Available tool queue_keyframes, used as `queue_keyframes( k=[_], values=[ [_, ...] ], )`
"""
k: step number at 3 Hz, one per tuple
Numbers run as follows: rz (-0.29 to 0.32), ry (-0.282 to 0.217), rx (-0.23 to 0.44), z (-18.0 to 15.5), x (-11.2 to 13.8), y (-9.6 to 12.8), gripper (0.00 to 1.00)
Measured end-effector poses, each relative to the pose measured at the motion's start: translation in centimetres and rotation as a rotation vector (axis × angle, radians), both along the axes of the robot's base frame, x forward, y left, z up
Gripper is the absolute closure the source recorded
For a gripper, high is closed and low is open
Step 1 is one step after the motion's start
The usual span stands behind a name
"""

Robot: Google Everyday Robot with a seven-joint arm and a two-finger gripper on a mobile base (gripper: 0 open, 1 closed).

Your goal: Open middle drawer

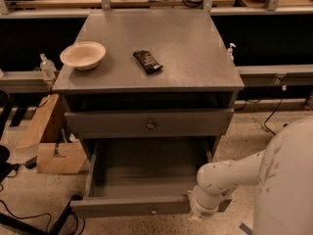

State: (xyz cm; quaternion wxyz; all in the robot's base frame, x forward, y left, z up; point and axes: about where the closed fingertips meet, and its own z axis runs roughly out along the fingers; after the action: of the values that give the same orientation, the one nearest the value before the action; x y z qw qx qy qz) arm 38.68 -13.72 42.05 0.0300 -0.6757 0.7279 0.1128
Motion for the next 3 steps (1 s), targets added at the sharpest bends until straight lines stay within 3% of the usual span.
queue_keyframes(
  k=[1,2,3],
  values=[
    [0.0,0.0,0.0,0.0,0.0,0.0,0.84],
    [0.0,0.0,0.0,0.0,0.0,0.0,0.53],
    [0.0,0.0,0.0,0.0,0.0,0.0,0.3]
  ],
)
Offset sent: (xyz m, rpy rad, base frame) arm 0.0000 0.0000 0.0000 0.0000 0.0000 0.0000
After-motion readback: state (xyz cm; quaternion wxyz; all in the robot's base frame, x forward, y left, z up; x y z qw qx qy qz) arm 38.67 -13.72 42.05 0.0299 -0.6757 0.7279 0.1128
